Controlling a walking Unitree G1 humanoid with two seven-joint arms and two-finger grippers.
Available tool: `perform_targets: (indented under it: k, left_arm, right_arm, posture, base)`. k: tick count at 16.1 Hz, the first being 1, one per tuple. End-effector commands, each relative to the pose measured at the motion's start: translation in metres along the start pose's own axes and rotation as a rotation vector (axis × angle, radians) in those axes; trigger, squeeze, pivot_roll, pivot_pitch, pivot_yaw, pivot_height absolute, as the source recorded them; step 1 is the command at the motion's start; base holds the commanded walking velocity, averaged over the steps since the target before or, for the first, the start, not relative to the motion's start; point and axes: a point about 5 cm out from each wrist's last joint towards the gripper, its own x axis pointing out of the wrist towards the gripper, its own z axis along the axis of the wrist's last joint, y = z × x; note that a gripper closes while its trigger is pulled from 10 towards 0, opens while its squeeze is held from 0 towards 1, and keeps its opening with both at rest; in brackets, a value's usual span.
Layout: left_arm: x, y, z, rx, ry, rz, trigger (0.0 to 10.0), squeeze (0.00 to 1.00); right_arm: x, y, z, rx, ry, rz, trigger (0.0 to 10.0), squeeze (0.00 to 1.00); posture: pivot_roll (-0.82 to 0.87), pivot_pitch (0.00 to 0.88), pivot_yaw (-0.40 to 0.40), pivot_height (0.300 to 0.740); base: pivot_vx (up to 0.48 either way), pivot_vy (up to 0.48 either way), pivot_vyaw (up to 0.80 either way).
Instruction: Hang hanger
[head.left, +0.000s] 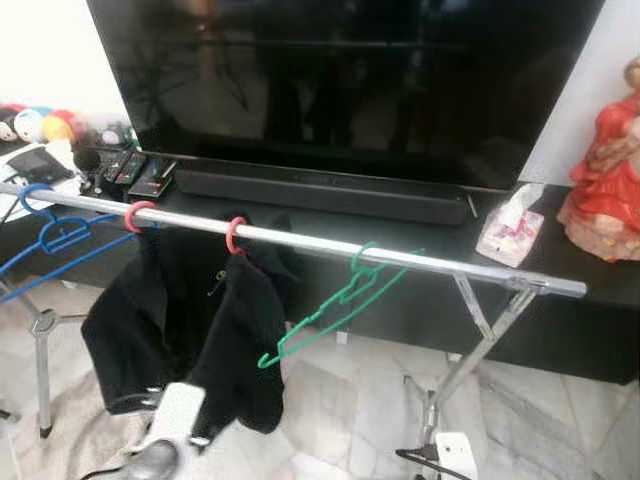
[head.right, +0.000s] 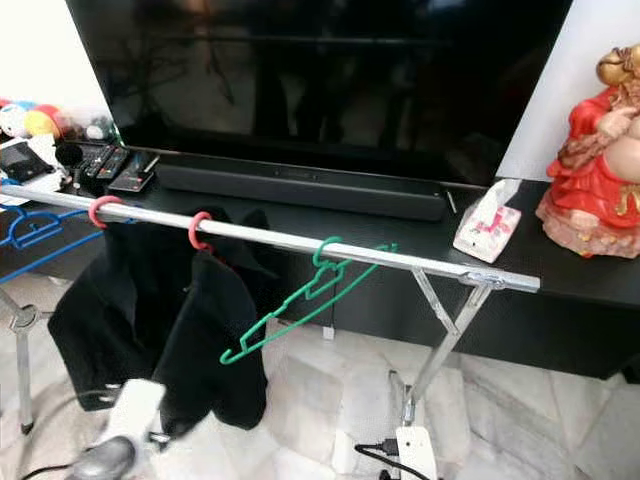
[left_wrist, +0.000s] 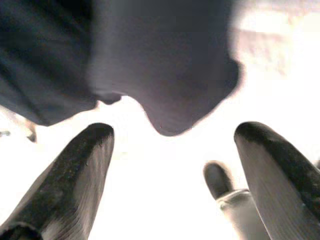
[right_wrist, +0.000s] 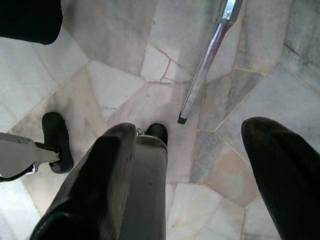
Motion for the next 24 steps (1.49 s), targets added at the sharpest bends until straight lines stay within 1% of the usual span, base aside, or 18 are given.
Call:
perform_targets:
  k: [1, 2, 3, 4, 5, 6, 8, 10, 13, 17, 18, 19, 20, 24]
  left_arm:
    - [0.004, -0.007, -0.002, 0.015, 0.027, -0.015, 10.0, 0.0]
    - [0.006, -0.011, 0.0, 0.001, 0.028, -0.025, 10.0, 0.0]
    - [0.009, -0.018, -0.001, -0.016, 0.055, -0.042, 10.0, 0.0]
    - [0.01, -0.022, -0.006, -0.025, 0.087, -0.054, 10.0, 0.0]
    - [0.007, -0.022, -0.019, 0.002, 0.142, -0.052, 10.0, 0.0]
    - [0.006, -0.019, -0.025, 0.002, 0.164, -0.035, 10.0, 0.0]
    - [0.003, -0.013, -0.034, -0.079, 0.194, 0.016, 10.0, 0.0]
    - [0.0, -0.013, -0.043, -0.109, 0.235, 0.035, 10.0, 0.0]
    - [-0.001, -0.017, -0.049, -0.14, 0.256, 0.043, 10.0, 0.0]
    - [-0.006, -0.018, -0.06, -0.151, 0.291, 0.049, 10.0, 0.0]
    - [-0.008, -0.017, -0.066, -0.157, 0.306, 0.052, 10.0, 0.0]
    - [-0.014, -0.015, -0.078, -0.163, 0.34, 0.064, 10.0, 0.0]
    - [-0.017, -0.014, -0.085, -0.161, 0.359, 0.067, 10.0, 0.0]
    - [-0.028, -0.012, -0.105, -0.171, 0.413, 0.076, 10.0, 0.0]
  right_arm:
    - [0.0, -0.001, -0.001, 0.013, 0.004, -0.005, 10.0, 0.0]
    - [0.0, 0.0, -0.001, 0.014, 0.004, -0.003, 10.0, 0.0]
    - [0.0, 0.0, -0.001, 0.014, 0.004, -0.001, 10.0, 0.0]
    - [0.0, 0.0, -0.001, 0.015, 0.003, 0.0, 10.0, 0.0]
    - [0.0, 0.001, -0.001, 0.012, 0.002, 0.002, 10.0, 0.0]
    - [0.0, 0.001, -0.001, 0.012, 0.002, 0.003, 10.0, 0.0]
    - [0.0, 0.001, -0.001, 0.021, -0.003, -0.002, 10.0, 0.0]
    - [0.0, 0.001, -0.001, 0.01, 0.0, 0.002, 10.0, 0.0]
    - [0.0, 0.002, -0.002, 0.013, -0.001, 0.0, 10.0, 0.0]
    - [0.0, 0.002, -0.005, 0.023, 0.025, -0.012, 10.0, 0.0]
    - [0.0, 0.001, -0.006, 0.038, 0.036, -0.027, 10.0, 0.0]
    - [0.0, 0.001, -0.008, 0.043, 0.052, -0.041, 10.0, 0.0]
    - [0.0, 0.001, -0.009, 0.049, 0.06, -0.046, 10.0, 0.0]
    - [0.0, 0.001, -0.01, 0.087, 0.06, -0.066, 10.0, 0.0]
  posture:
    - [-0.09, 0.0, -0.011, 0.727]
    - [-0.09, 0.0, -0.011, 0.727]
    - [-0.1, 0.0, -0.01, 0.727]
    - [-0.1, 0.0, -0.009, 0.727]
    - [-0.11, 0.0, -0.008, 0.727]
    - [-0.12, 0.0, -0.006, 0.727]
    - [-0.12, 0.0, -0.005, 0.727]
    - [-0.1, 0.0, -0.01, 0.727]
    - [-0.11, 0.0, -0.004, 0.727]
    - [-0.12, 0.0, 0.001, 0.727]
    - [-0.12, 0.0, 0.001, 0.727]
    - [-0.11, 0.0, 0.001, 0.727]
    - [-0.12, 0.0, 0.005, 0.727]
    - [-0.12, 0.0, 0.004, 0.727]
  base:
    - [0.0, 0.0, 0.0]
    - [0.0, 0.0, 0.0]
    - [0.0, 0.0, 0.0]
    - [0.0, 0.0, 0.0]
    - [0.0, 0.0, 0.0]
    - [0.0, 0.0, 0.0]
    - [0.0, 0.0, 0.0]
    - [0.0, 0.0, 0.0]
    - [0.0, 0.0, 0.0]
    - [0.0, 0.0, 0.0]
    - [0.0, 0.0, 0.0]
    - [0.0, 0.0, 0.0]
    - [0.0, 0.0, 0.0]
    - [0.0, 0.0, 0.0]
